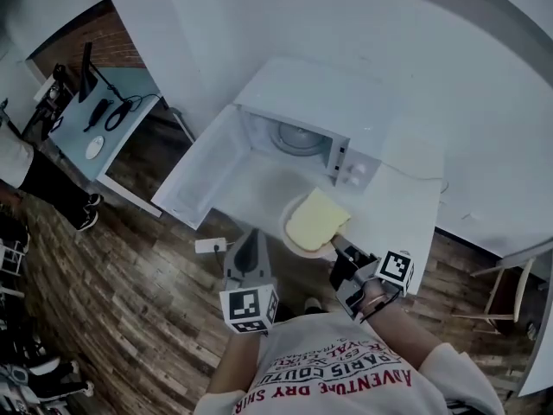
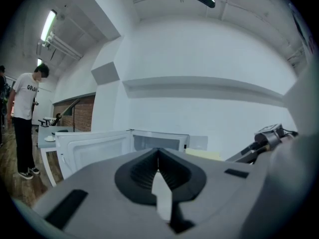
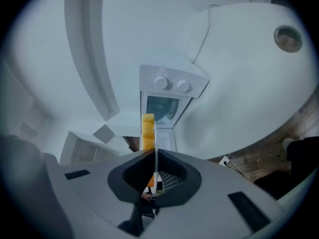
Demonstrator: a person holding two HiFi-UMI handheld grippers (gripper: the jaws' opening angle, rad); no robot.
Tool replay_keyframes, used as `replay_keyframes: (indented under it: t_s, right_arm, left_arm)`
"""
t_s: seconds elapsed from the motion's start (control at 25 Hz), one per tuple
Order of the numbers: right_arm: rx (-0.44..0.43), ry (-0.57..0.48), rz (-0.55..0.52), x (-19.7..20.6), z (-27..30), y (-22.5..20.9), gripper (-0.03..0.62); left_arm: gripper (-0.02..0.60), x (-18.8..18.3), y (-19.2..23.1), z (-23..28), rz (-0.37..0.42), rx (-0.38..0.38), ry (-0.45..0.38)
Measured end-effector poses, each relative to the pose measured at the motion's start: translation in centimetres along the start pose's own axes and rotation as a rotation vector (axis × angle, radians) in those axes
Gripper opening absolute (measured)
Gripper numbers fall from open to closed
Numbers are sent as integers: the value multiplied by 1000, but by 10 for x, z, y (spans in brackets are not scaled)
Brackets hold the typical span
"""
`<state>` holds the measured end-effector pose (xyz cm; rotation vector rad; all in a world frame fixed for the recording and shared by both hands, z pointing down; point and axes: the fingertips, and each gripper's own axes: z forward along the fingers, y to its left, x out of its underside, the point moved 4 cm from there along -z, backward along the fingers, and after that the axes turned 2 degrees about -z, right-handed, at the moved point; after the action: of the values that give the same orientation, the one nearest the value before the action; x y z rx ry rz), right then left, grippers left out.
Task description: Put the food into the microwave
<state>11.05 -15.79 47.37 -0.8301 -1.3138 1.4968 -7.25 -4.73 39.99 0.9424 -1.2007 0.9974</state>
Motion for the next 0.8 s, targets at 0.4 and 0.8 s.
replay_keyframes:
  t_s: [0.4,0.8]
  right_arm:
    - [27,-121,69,-37,63,0,20]
    - [66,-339,142,-37,142,6,20]
  left_arm:
    - [6,-6,24,105,23,150,37]
    - [6,-20,84,200,67,391,82]
